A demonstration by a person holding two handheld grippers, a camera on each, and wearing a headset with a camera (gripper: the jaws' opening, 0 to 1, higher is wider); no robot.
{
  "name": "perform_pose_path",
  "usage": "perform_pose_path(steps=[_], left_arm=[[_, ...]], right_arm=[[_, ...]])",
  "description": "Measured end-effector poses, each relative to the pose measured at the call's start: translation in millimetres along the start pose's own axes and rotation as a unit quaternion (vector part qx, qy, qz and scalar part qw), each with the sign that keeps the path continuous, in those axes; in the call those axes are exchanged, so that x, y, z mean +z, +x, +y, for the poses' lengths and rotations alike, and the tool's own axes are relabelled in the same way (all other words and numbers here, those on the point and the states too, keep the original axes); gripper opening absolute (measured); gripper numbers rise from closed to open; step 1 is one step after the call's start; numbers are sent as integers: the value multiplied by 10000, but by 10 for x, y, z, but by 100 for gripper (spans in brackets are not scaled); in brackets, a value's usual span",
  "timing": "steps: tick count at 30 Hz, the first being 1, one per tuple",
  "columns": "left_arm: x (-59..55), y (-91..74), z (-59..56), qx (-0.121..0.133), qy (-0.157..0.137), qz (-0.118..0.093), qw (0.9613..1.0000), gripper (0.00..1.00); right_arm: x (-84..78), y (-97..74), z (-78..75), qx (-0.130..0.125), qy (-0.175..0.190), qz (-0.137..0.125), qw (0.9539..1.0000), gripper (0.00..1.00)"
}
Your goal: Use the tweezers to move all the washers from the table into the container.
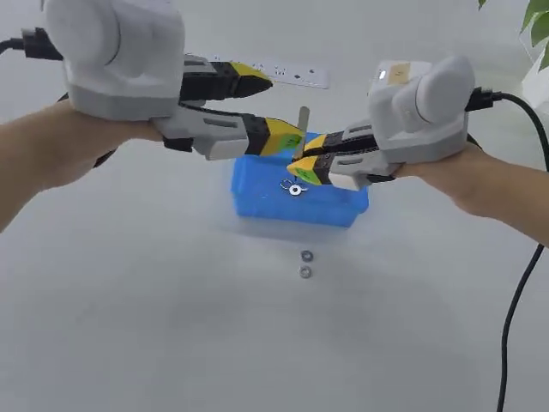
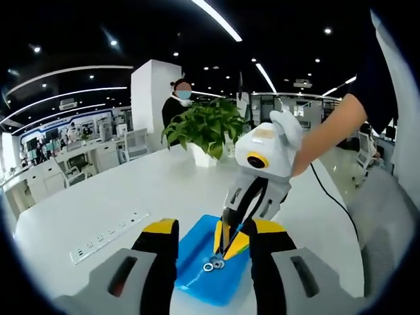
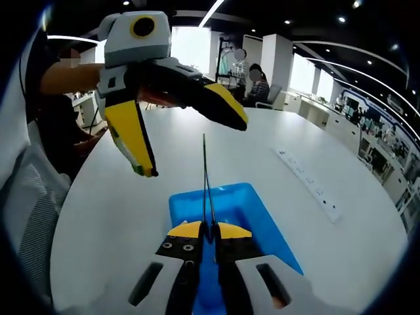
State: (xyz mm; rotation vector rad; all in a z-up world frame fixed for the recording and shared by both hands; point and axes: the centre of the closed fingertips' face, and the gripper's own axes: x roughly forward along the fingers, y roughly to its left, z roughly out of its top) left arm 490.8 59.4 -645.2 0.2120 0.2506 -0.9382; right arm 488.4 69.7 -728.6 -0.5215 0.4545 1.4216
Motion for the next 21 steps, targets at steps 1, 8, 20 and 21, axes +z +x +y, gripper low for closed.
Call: perform_pose_path(steps=[1,8,20,21], left_arm=[[-20,12,-9,-47,51,52,10000,45],[-23,45,-82,-352,181,99,9992,21],[48,17,-245,-806,62,-31,9967,7],[55,19,-236,-752,90,-41,9971,7]], right_arm=[[3,2,4,11,0,-3,10000,8],[-14,20,31,66,-22,14,10000,8],[-47,23,90,185,-77,75,9998,8],[-46,23,90,187,-75,74,9998,8]])
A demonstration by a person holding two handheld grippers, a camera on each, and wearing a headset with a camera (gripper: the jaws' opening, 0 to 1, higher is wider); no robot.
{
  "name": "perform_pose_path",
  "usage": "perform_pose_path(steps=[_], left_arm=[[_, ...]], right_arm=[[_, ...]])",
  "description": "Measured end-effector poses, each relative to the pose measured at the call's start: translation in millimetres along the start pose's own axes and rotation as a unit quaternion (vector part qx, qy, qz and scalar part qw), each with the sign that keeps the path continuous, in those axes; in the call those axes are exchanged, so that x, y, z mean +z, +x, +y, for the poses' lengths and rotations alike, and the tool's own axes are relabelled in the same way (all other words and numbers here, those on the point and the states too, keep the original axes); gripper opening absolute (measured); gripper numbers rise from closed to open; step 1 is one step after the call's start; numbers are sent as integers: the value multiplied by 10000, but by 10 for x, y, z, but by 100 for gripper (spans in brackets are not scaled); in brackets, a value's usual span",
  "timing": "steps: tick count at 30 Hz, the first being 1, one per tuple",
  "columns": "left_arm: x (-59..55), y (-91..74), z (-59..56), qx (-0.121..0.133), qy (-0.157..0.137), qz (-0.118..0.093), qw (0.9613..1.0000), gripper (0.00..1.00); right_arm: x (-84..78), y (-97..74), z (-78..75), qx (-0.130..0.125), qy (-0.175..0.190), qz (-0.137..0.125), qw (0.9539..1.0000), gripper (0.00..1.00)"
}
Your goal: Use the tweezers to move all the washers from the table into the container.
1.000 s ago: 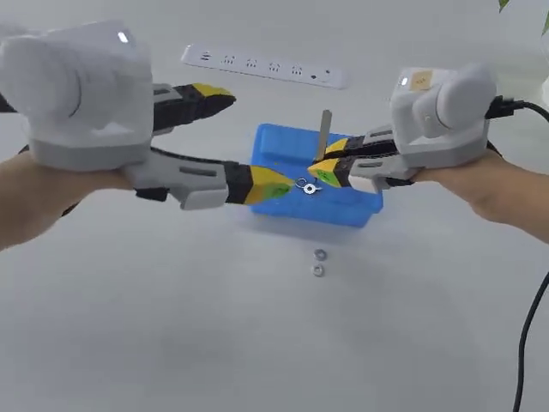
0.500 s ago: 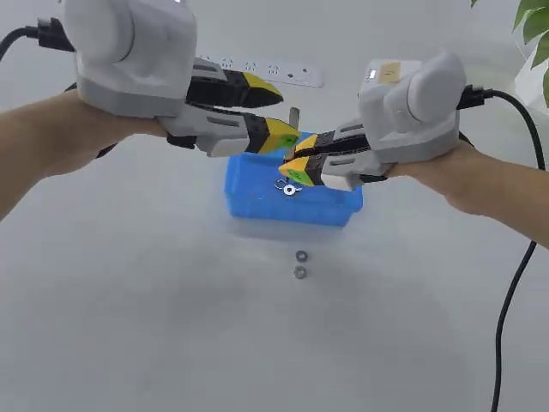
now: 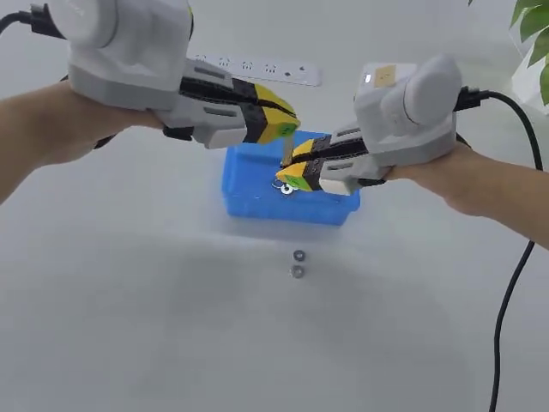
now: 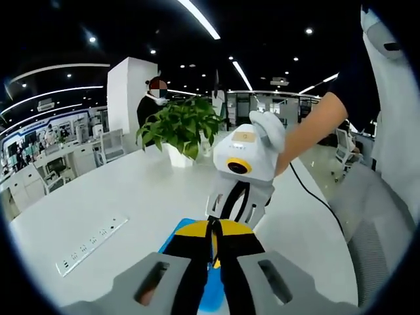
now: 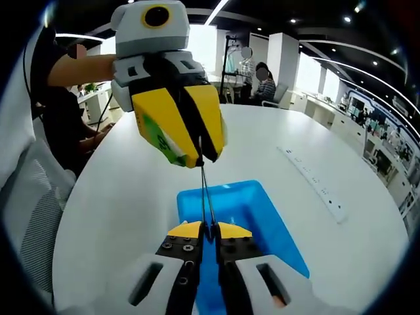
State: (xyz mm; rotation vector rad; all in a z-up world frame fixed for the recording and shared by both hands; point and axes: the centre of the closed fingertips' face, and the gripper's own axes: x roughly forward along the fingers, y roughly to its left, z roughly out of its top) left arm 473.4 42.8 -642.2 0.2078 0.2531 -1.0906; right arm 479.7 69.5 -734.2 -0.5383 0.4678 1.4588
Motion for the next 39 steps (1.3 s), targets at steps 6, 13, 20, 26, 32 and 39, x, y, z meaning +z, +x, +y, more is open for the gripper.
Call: perform_pose_path(steps=[6,13,20,26,32,39], left_arm=[[38,9,7,-7,137,-51,9999,5],[43,49,-6,-121,280,-76,9995,5],[-49,69,42,-111,350,142,9992,6],[-44,58,88,-18,494,197,9986,5],[0,13,118,53,502,84,9987,4],[30,-13,168,130,565,23,9983,4]], right_arm=[[48,-13,-14,4,-13,-50,10000,8],[87,15,32,91,-207,-4,9997,8],[110,16,-3,46,-176,-44,9998,8],[99,-2,-36,-20,-159,-35,9999,8],[135,-46,-67,-111,-38,-158,9998,10],[165,-87,-72,-195,38,-228,9995,17]])
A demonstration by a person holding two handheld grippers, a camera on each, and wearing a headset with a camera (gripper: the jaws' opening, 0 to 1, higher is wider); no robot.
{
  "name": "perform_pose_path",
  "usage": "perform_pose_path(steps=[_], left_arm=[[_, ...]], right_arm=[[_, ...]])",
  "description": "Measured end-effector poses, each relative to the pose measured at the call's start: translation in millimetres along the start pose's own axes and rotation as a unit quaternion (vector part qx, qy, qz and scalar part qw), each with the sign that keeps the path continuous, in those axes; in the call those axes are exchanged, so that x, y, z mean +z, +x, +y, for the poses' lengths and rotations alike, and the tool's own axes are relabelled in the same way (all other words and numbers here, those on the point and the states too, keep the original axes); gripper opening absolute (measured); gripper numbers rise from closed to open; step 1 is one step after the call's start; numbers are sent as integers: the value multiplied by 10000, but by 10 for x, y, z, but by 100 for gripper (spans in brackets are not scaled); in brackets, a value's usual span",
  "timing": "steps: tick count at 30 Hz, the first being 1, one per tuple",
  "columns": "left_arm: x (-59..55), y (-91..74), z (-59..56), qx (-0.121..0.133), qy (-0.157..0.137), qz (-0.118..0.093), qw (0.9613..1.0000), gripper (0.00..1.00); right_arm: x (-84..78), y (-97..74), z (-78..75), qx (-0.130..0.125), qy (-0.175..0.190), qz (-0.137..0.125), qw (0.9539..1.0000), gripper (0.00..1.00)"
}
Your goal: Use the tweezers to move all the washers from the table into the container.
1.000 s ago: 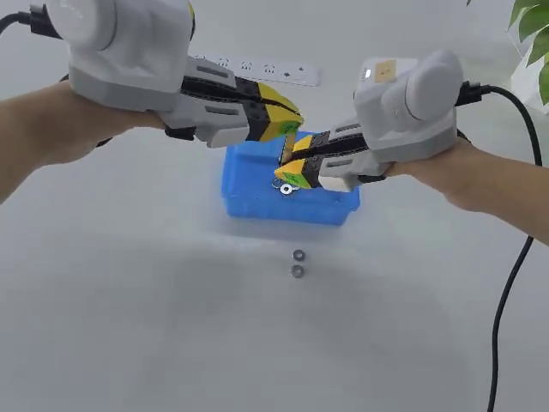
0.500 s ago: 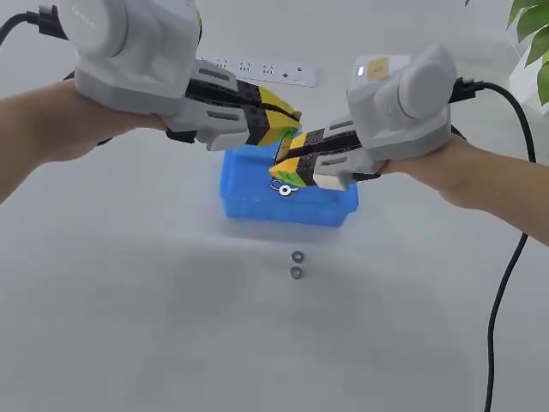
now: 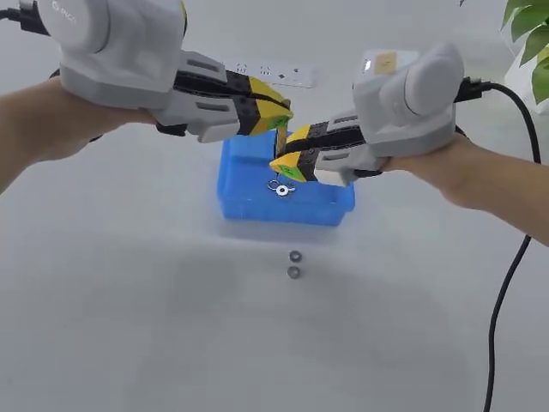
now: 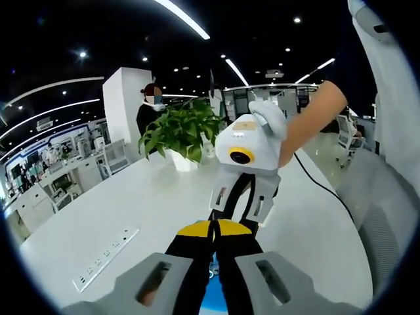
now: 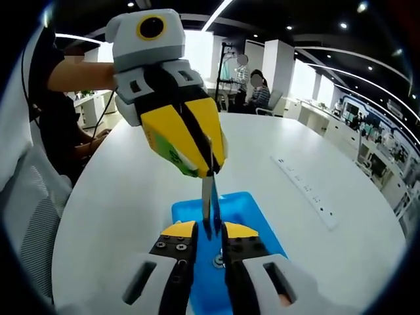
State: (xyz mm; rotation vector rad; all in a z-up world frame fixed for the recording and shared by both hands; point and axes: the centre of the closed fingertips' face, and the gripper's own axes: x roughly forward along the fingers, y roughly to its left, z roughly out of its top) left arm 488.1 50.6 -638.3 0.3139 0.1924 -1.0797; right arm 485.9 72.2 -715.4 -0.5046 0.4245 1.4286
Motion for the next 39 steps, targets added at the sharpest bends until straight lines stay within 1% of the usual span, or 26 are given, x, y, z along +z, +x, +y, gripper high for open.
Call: perform_pose_path(steps=[1,3,6,8,10,13,17,19,20,22,24,28,29,30,32,34,36,37,39], left_arm=[[-8,-4,21,44,45,15,10000,4],[-6,-13,45,74,20,15,10000,4],[30,-40,87,162,-50,-65,9998,4],[63,-62,81,206,-46,-81,9997,4],[84,-85,75,231,-72,-99,9997,4],[115,-111,21,216,-57,-88,9997,4],[160,-137,-41,207,-68,-137,9997,4],[180,-149,-86,202,-107,-172,9996,4],[183,-156,-119,185,-126,-186,9996,4],[171,-165,-178,184,-136,-172,9996,4],[150,-173,-226,177,-187,-152,9996,4],[137,-188,-357,150,-296,-170,9993,4],[139,-189,-395,141,-309,-168,9993,4],[140,-188,-410,129,-322,-175,9992,4],[152,-170,-505,72,-364,-204,9991,4],[160,-148,-568,48,-377,-196,9991,4],[173,-115,-652,26,-378,-194,9991,4],[176,-107,-707,-38,-394,-198,9990,4],[184,-79,-779,-91,-384,-200,9990,4]], right_arm=[[3,-3,7,1,-15,1,10000,19],[1,-13,36,9,-58,39,10000,23],[-7,-30,84,31,-36,35,10000,25],[6,-56,106,3,-16,-30,10000,27],[28,-89,105,-80,-3,-113,9999,30],[53,-149,105,-171,52,-211,9996,36],[73,-265,103,-352,153,-357,9986,49],[84,-322,125,-389,185,-449,9981,52],[100,-365,144,-422,223,-539,9974,54],[113,-443,185,-482,307,-661,9962,59],[91,-509,243,-529,255,-672,9960,63],[31,-609,371,-522,329,-742,9953,67],[4,-620,403,-508,324,-732,9955,68],[-57,-632,462,-450,315,-664,9963,69],[-157,-646,543,-392,315,-563,9971,71],[-223,-662,610,-342,314,-524,9975,74],[-272,-688,695,-282,316,-510,9978,80],[-280,-705,756,-219,323,-523,9979,84],[-292,-732,817,-203,327,-554,9977,89]])
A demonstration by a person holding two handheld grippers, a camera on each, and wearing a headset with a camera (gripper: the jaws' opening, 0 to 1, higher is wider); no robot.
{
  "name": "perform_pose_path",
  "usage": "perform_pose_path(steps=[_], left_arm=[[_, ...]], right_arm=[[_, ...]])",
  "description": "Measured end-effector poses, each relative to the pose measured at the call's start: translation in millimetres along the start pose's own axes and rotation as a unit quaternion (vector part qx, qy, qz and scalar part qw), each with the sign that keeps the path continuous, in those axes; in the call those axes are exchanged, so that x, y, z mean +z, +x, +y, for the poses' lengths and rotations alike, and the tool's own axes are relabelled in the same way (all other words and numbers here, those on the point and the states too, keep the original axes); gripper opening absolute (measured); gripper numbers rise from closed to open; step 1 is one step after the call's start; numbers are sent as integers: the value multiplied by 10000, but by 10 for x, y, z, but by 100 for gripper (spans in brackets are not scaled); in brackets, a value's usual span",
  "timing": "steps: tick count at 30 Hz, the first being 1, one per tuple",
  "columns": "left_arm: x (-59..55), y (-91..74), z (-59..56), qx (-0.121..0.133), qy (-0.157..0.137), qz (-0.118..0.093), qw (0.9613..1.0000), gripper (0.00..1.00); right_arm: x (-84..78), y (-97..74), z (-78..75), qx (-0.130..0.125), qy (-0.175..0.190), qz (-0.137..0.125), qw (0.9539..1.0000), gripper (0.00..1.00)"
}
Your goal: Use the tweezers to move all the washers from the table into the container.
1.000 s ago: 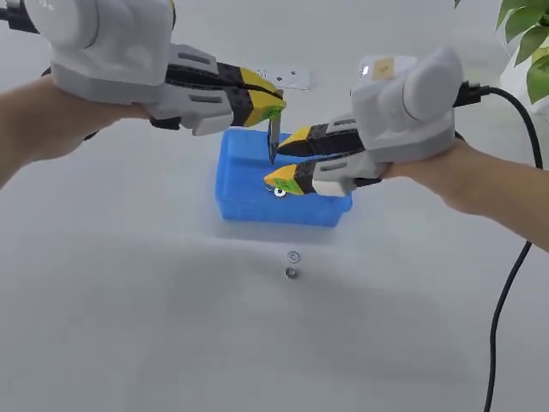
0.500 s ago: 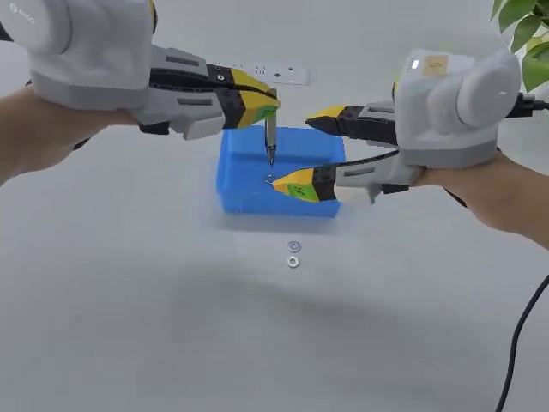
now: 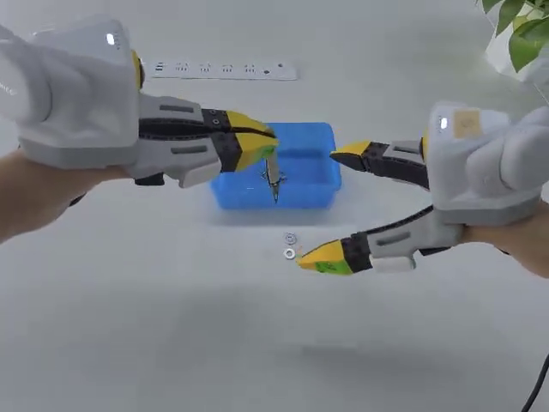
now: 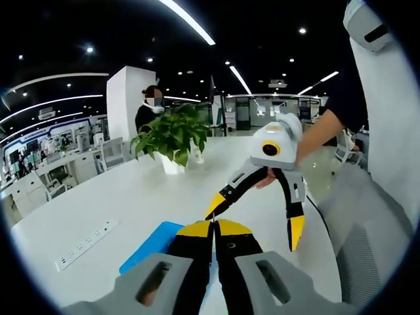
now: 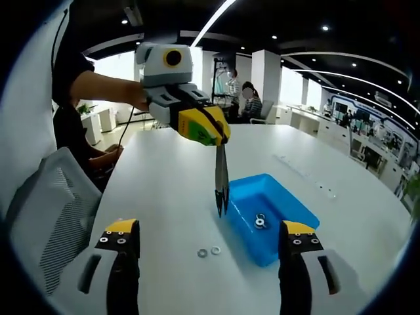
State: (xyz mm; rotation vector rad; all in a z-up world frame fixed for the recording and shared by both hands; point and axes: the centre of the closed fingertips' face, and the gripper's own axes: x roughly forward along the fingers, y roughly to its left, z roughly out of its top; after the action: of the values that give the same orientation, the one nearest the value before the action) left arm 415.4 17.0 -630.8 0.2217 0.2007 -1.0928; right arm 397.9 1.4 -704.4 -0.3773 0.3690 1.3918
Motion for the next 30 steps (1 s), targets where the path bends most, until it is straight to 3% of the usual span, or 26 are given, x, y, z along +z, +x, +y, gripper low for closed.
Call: perform_pose_path(steps=[10,14,20,30], left_arm=[[-144,95,-229,-172,-95,14,9998,4],[-209,116,-297,-180,-91,-95,9998,4],[-324,127,-352,-321,-75,57,9994,4],[-425,170,-332,-306,-113,136,9994,4]], right_arm=[[-189,-168,238,102,105,100,9998,96],[-242,-213,294,85,209,57,9997,98],[-387,-227,360,163,319,133,9993,100],[-397,-199,462,212,583,-49,9981,99]])
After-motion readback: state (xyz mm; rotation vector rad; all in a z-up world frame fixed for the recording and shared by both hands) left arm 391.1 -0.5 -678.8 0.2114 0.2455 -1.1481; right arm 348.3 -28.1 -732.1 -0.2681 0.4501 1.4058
